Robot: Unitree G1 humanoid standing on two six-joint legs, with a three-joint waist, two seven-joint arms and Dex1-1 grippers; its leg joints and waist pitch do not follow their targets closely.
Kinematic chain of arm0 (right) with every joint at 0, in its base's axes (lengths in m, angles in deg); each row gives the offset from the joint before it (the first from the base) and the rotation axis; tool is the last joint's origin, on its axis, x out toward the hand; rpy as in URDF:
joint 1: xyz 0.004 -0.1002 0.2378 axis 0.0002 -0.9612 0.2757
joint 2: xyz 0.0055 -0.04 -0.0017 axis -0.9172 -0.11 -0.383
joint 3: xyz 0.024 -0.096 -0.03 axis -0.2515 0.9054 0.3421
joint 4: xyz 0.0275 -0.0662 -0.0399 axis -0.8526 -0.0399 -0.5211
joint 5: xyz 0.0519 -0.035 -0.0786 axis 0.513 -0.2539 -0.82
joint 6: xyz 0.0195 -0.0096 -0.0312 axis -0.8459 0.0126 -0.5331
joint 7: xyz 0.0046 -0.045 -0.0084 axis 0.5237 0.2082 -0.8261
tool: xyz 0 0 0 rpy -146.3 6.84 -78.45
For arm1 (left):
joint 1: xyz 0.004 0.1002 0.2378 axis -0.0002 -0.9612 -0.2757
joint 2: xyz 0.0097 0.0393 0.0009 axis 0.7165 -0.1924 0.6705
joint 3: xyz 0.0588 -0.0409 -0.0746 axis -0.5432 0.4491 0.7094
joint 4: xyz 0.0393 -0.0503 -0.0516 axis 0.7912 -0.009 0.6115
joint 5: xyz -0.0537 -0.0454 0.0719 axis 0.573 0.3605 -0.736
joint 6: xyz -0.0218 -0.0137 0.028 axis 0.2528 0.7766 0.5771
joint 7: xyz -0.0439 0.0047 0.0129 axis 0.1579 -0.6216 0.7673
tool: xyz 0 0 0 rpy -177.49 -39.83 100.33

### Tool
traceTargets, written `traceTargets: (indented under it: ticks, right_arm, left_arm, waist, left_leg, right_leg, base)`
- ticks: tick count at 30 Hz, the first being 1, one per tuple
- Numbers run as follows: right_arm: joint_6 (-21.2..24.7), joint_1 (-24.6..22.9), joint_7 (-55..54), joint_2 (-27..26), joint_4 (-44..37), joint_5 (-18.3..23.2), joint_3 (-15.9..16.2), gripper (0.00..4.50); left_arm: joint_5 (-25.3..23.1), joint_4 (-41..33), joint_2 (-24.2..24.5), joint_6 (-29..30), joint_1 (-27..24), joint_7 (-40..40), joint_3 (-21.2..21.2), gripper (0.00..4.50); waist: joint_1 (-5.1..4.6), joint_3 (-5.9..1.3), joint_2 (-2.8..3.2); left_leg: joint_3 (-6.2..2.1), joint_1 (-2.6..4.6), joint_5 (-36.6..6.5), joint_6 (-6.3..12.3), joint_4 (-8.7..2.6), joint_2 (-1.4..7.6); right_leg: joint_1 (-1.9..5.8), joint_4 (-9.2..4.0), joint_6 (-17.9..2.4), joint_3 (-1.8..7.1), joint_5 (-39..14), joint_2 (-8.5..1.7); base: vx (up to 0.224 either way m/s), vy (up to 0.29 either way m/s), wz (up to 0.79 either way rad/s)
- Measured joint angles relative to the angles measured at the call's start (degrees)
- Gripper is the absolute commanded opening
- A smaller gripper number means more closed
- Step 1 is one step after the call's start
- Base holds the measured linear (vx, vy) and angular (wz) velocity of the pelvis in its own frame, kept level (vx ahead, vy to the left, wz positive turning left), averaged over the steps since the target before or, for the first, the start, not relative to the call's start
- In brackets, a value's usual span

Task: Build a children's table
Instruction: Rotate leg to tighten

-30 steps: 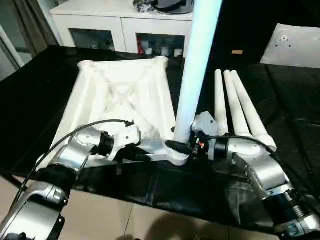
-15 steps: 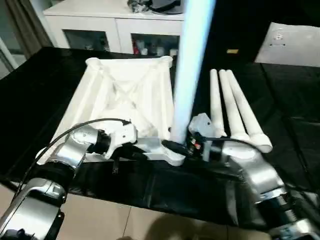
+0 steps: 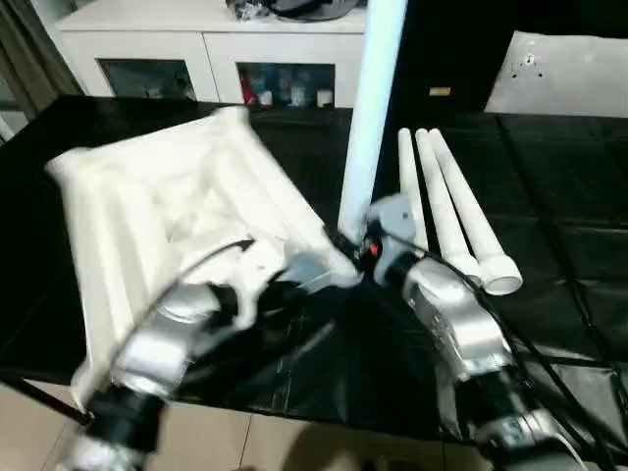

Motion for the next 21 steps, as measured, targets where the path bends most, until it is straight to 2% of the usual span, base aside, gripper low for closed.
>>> traceTargets:
  ticks: [9,10,12,15,21]
  right_arm:
    - [-1.0,0.4,-0.7,-1.0,1.4,-0.3,-0.6,1.89]
    - [-1.1,0.4,-0.6,-1.0,1.5,-0.3,-0.6,2.24]
    - [-1.6,0.3,-0.5,-1.3,1.7,-0.4,-0.7,2.59]
    - [-2.6,-0.5,-0.5,-1.4,3.1,-1.0,-0.4,2.68]
    - [-2.3,-2.1,1.7,-0.8,2.5,-0.5,-0.4,3.17]
  left_arm:
    - [-2.6,-2.2,1.1,0.3,-0.4,-2.5,-2.1,0.00]
    - [-2.6,-2.3,1.2,0.3,-0.4,-2.5,-2.2,0.00]
    - [-2.6,-2.6,1.8,0.6,-0.4,-2.7,-2.5,0.00]
    - [-2.1,-2.9,2.2,0.6,-0.3,-2.4,-2.6,0.00]
    - [-1.6,-2.2,3.9,-0.8,0.3,-0.8,-2.8,0.00]
  waist:
    - [-0.01,-0.06,-0.30]
    - [-0.04,-0.06,-0.30]
    - [-0.18,-0.06,-0.30]
    - [-0.07,-0.04,-0.29]
    - [-0.07,-0.03,-0.30]
  left_leg:
    - [0.00,-0.03,0.0,0.04,-0.02,0.03]
    - [0.00,-0.04,0.0,0.03,-0.03,0.02]
    - [0.00,-0.04,0.0,0.03,-0.06,0.03]
    - [-0.01,-0.23,0.0,0.04,-0.07,0.04]
    - [-0.01,-0.39,0.0,0.06,-0.06,0.08]
  right_leg:
    - [0.01,-0.09,0.0,-0.06,0.0,0.01]
    - [0.01,-0.09,0.0,-0.06,0.0,0.01]
    - [0.00,-0.10,0.0,-0.06,0.0,0.02]
    - [-0.15,-0.10,0.0,-0.08,0.0,0.02]
    - [-0.29,-0.10,0.0,-0.12,0.0,0.04]
  base:
    - [0.000,0.000,0.00]
    - [0.000,0.000,0.00]
    - [0.000,0.000,0.00]
    - [0.000,0.000,0.00]
    - [0.000,0.000,0.00]
